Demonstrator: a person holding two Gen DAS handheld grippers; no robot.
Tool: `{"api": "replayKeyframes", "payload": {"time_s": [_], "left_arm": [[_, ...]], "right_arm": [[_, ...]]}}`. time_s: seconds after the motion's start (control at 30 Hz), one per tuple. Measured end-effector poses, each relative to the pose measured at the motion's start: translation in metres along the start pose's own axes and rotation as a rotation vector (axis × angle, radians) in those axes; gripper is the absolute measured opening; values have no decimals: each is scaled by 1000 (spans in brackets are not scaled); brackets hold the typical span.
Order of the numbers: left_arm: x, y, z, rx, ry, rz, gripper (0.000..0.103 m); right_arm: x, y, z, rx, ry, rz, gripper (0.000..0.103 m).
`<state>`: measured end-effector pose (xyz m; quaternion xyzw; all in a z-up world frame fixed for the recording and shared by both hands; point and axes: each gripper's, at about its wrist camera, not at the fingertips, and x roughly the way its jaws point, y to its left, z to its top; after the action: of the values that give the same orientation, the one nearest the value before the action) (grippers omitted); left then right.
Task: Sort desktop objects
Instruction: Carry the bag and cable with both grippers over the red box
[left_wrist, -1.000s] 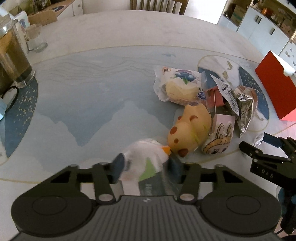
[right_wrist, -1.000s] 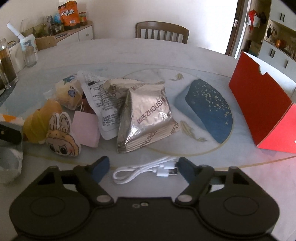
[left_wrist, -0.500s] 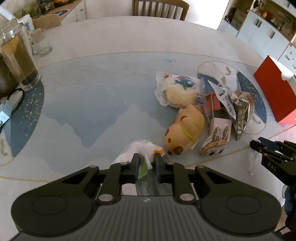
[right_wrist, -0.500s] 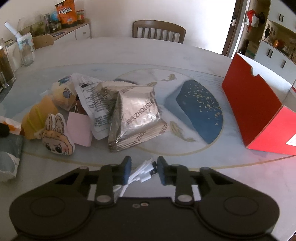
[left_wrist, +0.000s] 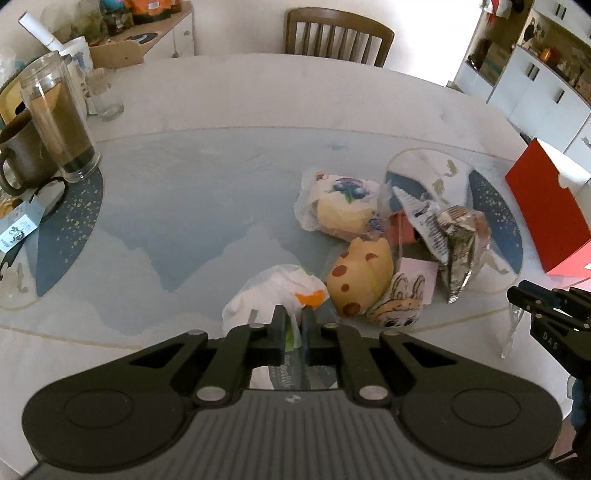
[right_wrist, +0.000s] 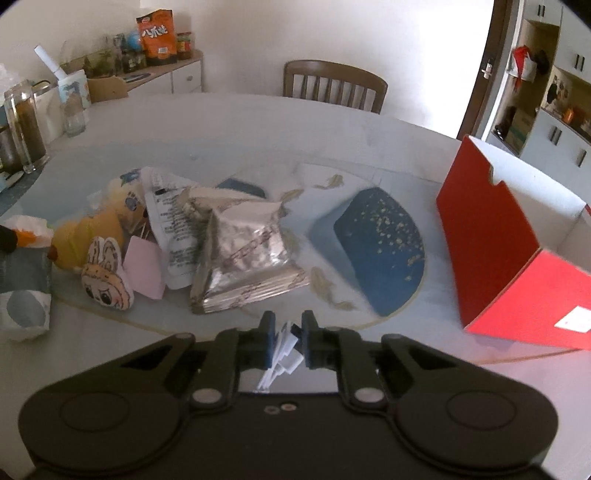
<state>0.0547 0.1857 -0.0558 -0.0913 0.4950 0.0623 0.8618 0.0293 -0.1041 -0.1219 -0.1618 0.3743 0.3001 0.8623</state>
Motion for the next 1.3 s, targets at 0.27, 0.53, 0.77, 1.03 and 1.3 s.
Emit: {"api": "replayKeyframes", "payload": {"time_s": [0.27,0.53,0.77,1.03,1.3], "left_arm": [[-26,-28,8,17,-46,-10,6],[-35,-68,18,73,-88,-46,6],[-29,-98,25,108,-95,-79,6],[-24,-129,30,180,-92,-110,6],[-18,-168,42,280,-69,-165,6]], "right_arm": [[-16,-28,12,-10,-38,44,8],[-25,-57,16,6,-60,54,7],[-30,-84,15,29,-56,49,7],[-34,-108,10,63,-47,40,7],[-60,-131,22,74,-70,35,7]]}}
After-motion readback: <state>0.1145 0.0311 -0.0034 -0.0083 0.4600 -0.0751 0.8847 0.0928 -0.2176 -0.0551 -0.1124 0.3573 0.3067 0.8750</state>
